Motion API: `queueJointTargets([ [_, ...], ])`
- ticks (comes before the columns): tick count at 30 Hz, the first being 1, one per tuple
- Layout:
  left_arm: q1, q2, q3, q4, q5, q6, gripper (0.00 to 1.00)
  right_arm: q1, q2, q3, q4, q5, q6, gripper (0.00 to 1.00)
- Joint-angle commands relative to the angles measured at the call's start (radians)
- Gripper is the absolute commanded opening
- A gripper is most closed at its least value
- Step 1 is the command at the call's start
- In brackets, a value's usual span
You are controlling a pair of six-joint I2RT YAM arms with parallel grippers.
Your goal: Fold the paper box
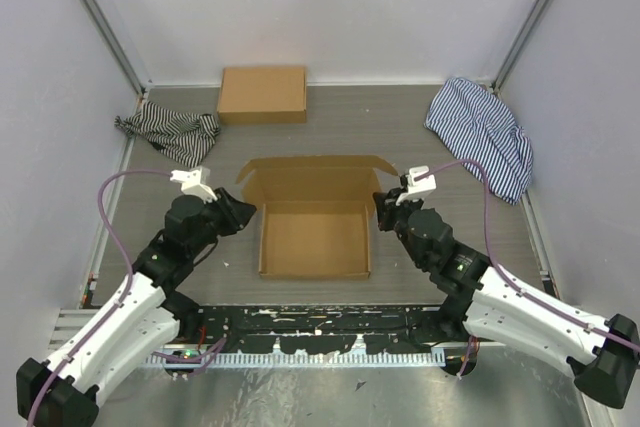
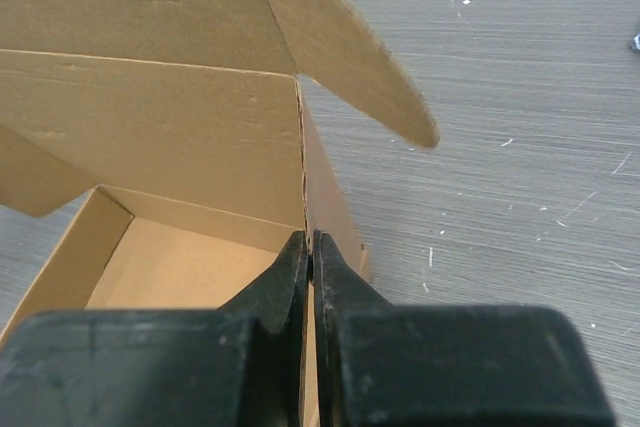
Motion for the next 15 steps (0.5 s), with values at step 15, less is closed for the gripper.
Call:
queueJointTargets([
  [15, -0.004, -0.009, -0.023, -0.033, 0.039, -0.004, 0.33, 0.191, 0.114, 0.02, -0.001, 0.226, 0.068, 0.01],
])
